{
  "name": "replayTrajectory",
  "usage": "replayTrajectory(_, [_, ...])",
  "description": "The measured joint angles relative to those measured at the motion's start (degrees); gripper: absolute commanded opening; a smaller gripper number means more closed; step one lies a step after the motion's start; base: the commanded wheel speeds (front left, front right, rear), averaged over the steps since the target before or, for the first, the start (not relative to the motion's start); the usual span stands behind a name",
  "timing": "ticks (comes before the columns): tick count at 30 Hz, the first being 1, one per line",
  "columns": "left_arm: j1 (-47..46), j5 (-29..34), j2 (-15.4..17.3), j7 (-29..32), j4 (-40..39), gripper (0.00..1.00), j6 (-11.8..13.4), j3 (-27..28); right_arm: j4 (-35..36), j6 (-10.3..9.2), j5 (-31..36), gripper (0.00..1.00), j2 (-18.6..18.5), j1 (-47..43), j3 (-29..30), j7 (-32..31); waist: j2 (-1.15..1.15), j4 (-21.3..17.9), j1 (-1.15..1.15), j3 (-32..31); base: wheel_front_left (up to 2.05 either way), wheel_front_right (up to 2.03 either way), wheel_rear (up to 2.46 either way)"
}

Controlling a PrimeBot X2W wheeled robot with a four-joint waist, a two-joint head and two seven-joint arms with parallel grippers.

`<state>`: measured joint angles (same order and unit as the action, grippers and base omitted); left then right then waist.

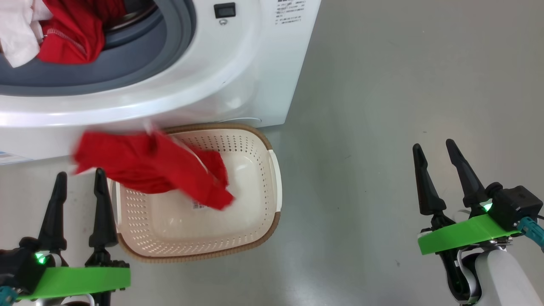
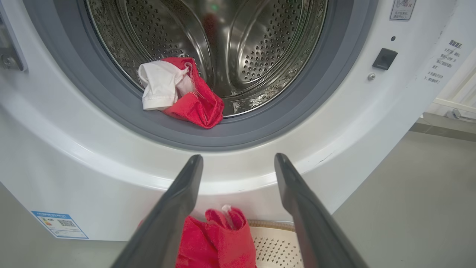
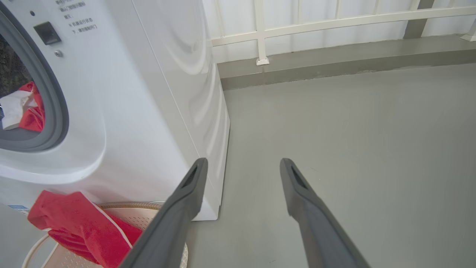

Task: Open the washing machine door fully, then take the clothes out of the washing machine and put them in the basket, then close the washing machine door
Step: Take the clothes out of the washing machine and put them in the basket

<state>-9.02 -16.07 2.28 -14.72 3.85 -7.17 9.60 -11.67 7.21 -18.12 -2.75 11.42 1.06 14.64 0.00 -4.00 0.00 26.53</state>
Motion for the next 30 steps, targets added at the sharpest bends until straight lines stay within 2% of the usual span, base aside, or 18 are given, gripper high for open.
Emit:
replayTrajectory(15, [2.2, -0.1, 0.0, 0.0, 0.9, 1.0, 0.0, 0.0, -1.0, 0.0, 0.1, 1.0, 0.0, -1.3, -0.1, 0.0, 0.0, 0.1, 0.0, -3.2, 0.0, 0.0, 0.0])
replayTrajectory(30, [9.4, 0.3, 0.0, 0.0, 3.5, 1.0, 0.0, -0.8, -2.8, 0.0, 1.0, 1.0, -0.6, -9.7, -0.2, 0.0, 0.0, 0.7, 0.0, -13.1, 0.0, 0.0, 0.0])
